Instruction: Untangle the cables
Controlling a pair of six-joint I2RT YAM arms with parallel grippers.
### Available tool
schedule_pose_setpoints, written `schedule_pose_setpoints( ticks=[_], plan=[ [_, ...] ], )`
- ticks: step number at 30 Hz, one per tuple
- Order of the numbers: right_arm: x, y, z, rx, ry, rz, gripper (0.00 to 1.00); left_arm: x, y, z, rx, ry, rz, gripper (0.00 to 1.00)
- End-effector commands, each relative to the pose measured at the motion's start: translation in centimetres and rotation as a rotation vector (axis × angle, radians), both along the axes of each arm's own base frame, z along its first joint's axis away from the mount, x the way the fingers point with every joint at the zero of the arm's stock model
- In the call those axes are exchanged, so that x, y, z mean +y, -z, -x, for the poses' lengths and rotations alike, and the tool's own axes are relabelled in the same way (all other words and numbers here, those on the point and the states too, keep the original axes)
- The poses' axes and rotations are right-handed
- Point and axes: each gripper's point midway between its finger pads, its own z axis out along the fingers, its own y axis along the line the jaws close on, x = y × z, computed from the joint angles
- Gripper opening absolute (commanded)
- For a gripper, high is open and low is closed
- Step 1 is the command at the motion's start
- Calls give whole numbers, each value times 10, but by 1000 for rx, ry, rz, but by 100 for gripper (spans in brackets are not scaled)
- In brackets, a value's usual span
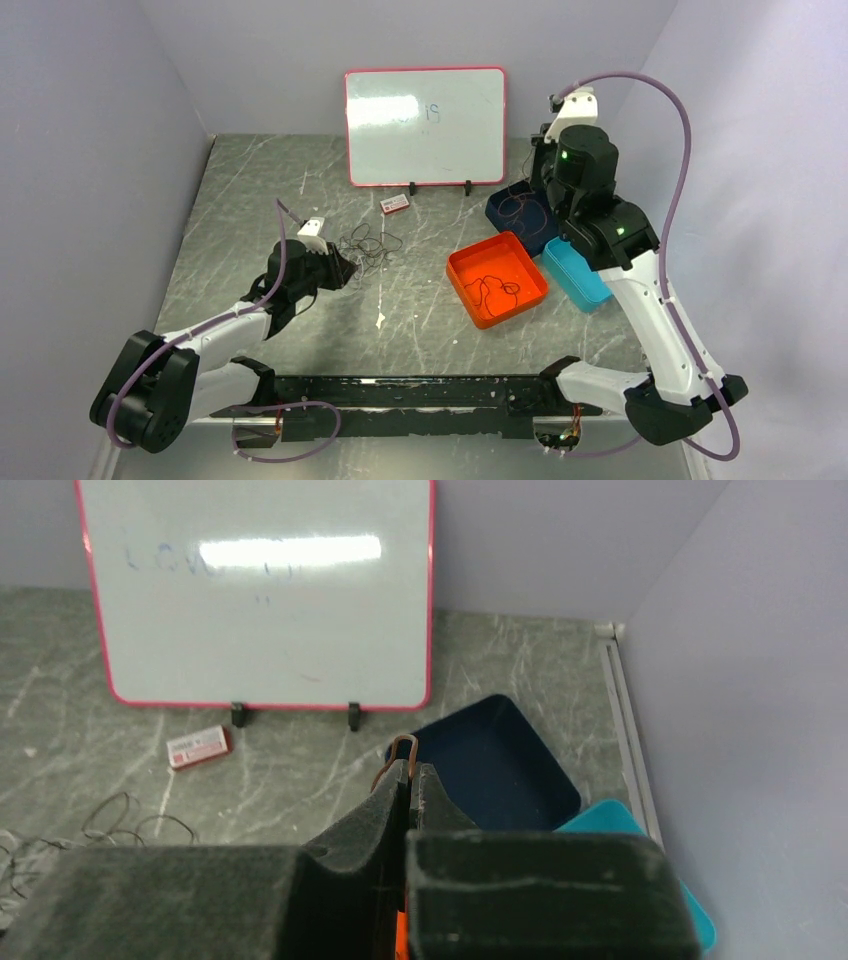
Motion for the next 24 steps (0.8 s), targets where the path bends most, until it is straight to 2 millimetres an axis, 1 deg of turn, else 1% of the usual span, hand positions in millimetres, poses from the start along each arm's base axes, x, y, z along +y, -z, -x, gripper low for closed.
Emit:
schedule_pose_setpoints(
  ticks=[1,5,12,20,24],
  plan=[
    [-14,21,6,46,42,-4,0,-5,-12,-8,-36,11,5,25],
    [-16,31,8,67,51,-1,0,-5,-12,-8,-34,11,2,25],
    [-21,39,12,87,66,1,0,-6,-12,-8,-31,13,5,25],
    [-11,61,17,139,28,-45,0,-6,-13,-8,-32,15,6,24],
    [-1,81,18,185,1,-93,0,-6,-14,-7,-33,18,10,24]
  ],
)
